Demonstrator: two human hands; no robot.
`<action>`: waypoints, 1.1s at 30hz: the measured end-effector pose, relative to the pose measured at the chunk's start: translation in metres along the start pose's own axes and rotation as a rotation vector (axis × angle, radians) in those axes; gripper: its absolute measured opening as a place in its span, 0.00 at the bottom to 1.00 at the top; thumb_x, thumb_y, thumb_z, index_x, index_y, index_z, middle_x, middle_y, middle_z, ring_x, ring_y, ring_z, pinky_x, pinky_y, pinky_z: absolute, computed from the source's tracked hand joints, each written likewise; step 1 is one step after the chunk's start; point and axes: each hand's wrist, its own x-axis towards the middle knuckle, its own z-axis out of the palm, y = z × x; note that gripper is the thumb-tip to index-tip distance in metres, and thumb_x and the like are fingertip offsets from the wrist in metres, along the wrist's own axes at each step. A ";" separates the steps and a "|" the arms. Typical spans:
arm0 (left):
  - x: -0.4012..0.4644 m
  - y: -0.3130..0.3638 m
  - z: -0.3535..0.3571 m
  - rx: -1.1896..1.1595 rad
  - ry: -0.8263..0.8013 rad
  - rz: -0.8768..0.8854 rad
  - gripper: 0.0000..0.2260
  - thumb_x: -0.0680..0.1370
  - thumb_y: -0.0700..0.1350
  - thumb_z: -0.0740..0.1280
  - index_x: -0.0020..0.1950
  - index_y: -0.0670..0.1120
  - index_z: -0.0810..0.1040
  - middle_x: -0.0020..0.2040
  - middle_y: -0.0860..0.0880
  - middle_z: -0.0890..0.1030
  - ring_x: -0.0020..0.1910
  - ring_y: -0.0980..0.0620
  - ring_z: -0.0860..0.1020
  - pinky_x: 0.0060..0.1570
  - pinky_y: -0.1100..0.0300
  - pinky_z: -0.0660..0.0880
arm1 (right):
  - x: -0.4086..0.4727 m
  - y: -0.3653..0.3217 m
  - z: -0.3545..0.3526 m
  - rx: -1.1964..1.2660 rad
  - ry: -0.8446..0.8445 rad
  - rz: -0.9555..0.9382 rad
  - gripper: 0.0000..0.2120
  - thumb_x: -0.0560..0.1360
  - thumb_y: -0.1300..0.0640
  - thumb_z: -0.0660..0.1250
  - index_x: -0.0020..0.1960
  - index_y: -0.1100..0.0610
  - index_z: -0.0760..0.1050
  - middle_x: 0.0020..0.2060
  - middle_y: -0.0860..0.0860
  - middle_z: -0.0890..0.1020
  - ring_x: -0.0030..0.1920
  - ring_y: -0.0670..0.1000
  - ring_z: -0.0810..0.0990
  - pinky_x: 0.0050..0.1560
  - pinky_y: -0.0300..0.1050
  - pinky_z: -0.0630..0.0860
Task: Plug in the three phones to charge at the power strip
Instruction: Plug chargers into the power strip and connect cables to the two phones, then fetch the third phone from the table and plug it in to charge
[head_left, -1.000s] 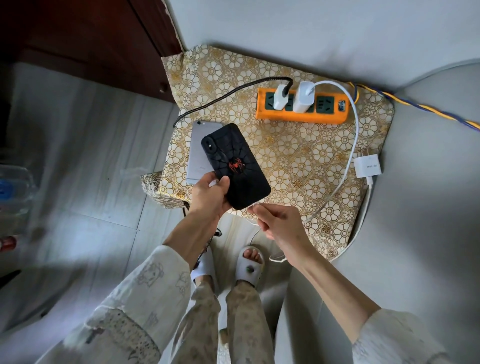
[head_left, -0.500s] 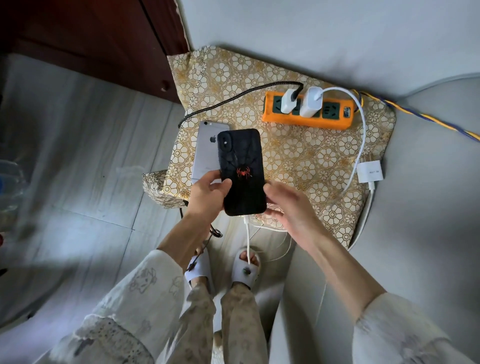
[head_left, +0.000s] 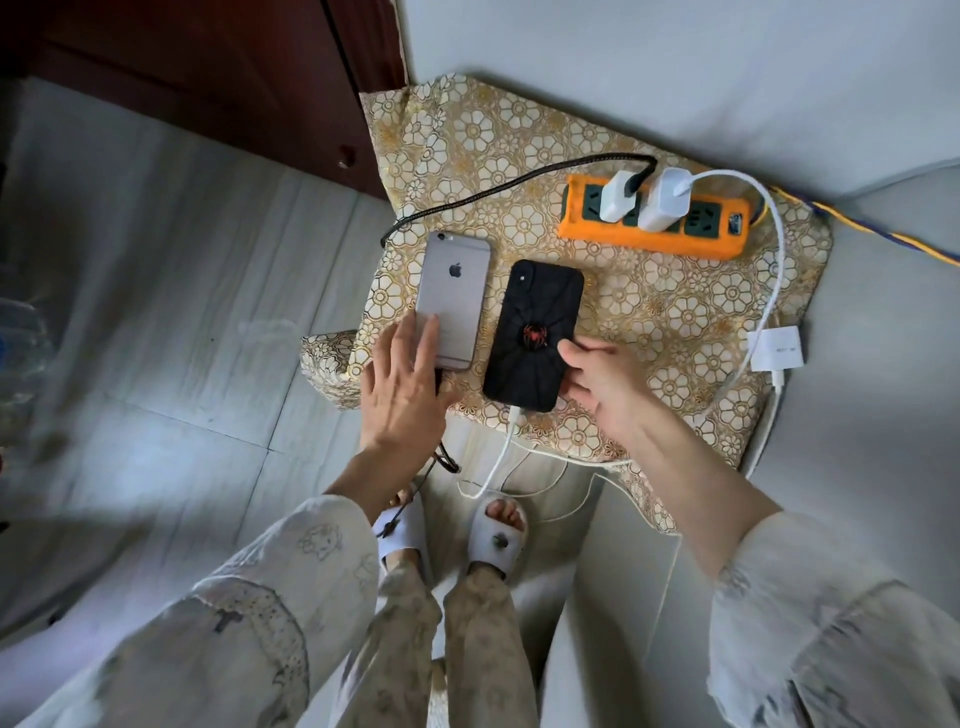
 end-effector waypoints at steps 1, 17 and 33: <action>0.001 -0.004 0.002 0.001 0.011 0.020 0.36 0.74 0.51 0.66 0.75 0.50 0.49 0.77 0.46 0.52 0.75 0.45 0.49 0.71 0.46 0.52 | 0.002 -0.001 0.000 -0.004 -0.002 0.002 0.15 0.74 0.64 0.65 0.61 0.61 0.74 0.48 0.54 0.80 0.41 0.50 0.81 0.42 0.43 0.78; 0.002 -0.023 -0.008 0.061 -0.089 0.070 0.32 0.78 0.45 0.59 0.75 0.49 0.42 0.77 0.51 0.41 0.76 0.50 0.44 0.72 0.48 0.51 | -0.005 0.005 0.027 -0.436 0.303 -0.189 0.12 0.74 0.60 0.66 0.56 0.61 0.75 0.55 0.57 0.80 0.53 0.57 0.80 0.56 0.54 0.78; -0.176 -0.040 -0.149 -0.306 -0.008 -0.124 0.26 0.76 0.45 0.65 0.72 0.42 0.61 0.72 0.42 0.65 0.71 0.43 0.63 0.69 0.53 0.59 | -0.215 0.008 0.031 -0.634 -0.196 -0.203 0.08 0.78 0.56 0.60 0.53 0.56 0.75 0.53 0.58 0.81 0.53 0.57 0.80 0.40 0.39 0.71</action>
